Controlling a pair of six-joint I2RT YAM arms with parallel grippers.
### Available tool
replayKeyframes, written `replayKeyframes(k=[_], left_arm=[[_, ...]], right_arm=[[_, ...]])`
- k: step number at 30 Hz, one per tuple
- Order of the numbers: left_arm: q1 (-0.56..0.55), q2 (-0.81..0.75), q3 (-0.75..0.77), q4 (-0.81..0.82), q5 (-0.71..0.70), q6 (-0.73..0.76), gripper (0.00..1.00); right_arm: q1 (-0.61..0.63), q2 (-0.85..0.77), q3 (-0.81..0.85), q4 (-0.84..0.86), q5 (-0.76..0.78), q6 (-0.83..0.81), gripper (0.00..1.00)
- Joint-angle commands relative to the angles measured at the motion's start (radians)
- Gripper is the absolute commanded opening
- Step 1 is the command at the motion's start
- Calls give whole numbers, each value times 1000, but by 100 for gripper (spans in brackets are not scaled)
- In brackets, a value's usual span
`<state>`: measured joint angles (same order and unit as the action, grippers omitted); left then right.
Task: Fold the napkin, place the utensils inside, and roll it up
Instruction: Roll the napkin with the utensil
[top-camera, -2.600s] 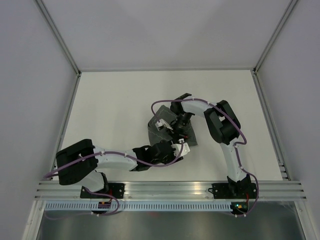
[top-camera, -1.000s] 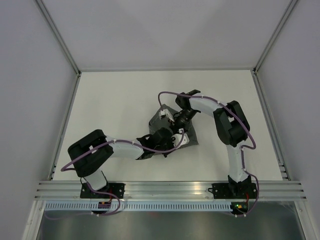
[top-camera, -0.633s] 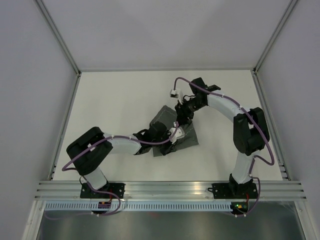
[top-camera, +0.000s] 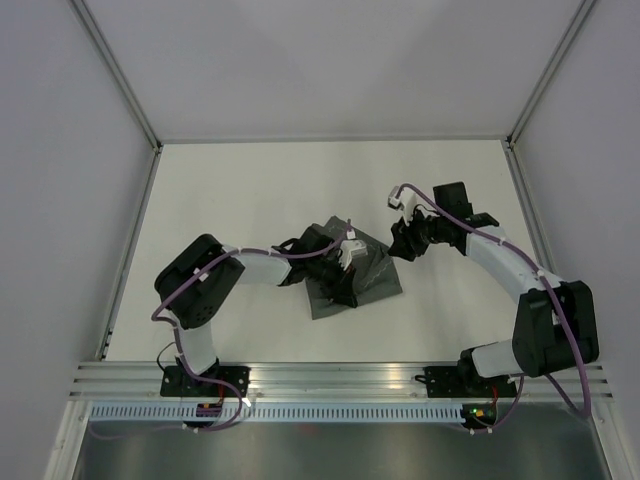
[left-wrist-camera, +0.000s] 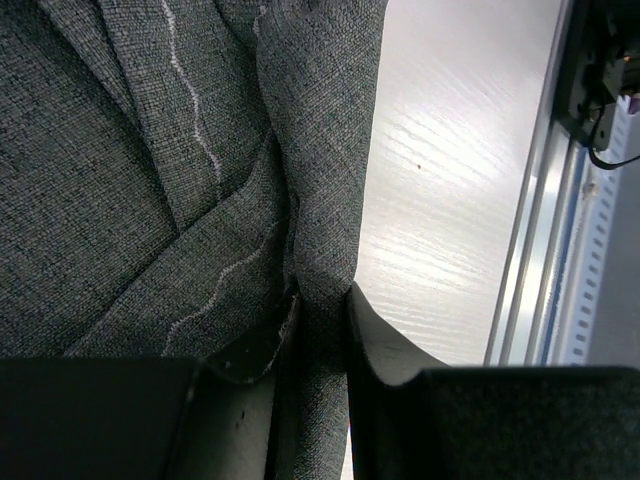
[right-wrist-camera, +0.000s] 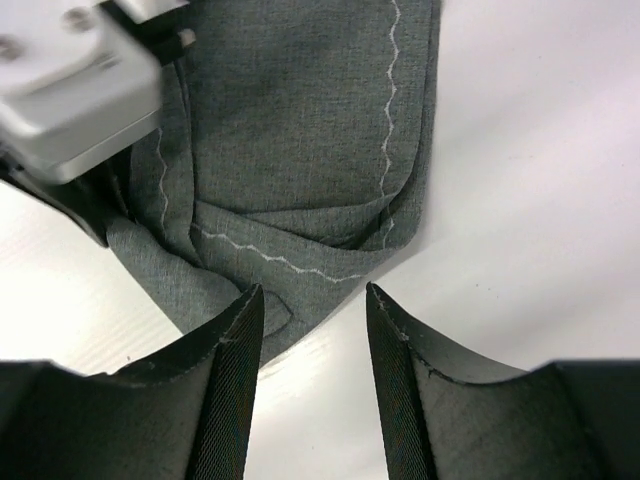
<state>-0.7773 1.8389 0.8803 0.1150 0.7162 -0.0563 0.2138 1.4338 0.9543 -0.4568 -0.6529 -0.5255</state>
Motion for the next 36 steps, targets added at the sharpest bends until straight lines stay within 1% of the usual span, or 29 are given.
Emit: replayKeyframes(k=[1, 2, 7, 10, 11, 14, 15, 16, 18, 22, 23, 26, 30, 36], left_arm=[[1, 77, 29, -159, 94, -30, 2], [3, 97, 35, -167, 100, -31, 2], [29, 163, 92, -212, 163, -51, 2], [44, 183, 108, -231, 167, -71, 2], [53, 189, 114, -242, 172, -76, 2], [61, 203, 131, -264, 183, -91, 2], [64, 209, 144, -271, 189, -94, 2], [67, 223, 151, -275, 201, -99, 2], [67, 238, 176, -302, 206, -105, 2], [70, 266, 220, -360, 209, -99, 2], [73, 266, 224, -365, 210, -105, 2], [75, 278, 235, -376, 230, -116, 2], [76, 295, 252, -408, 235, -112, 2], [78, 315, 263, -419, 241, -114, 2]], right_arm=[[1, -94, -72, 58, -8, -91, 52], [2, -131, -87, 52, -31, -126, 52], [45, -199, -160, -32, -80, -261, 52], [137, -268, -229, -13, -24, -298, 52], [201, -286, -244, -7, 4, -306, 52], [292, -348, -298, 24, 91, -320, 55], [341, -354, -313, 35, 111, -323, 55], [366, -349, -318, 40, 149, -341, 55], [406, -339, -327, 47, 168, -361, 56], [440, -306, -359, 75, 199, -406, 59], [461, -300, -371, 87, 231, -422, 59], [496, -280, -400, 122, 251, -442, 60], [533, -233, -394, 150, 279, -435, 60], [590, -227, -405, 205, 338, -423, 60]])
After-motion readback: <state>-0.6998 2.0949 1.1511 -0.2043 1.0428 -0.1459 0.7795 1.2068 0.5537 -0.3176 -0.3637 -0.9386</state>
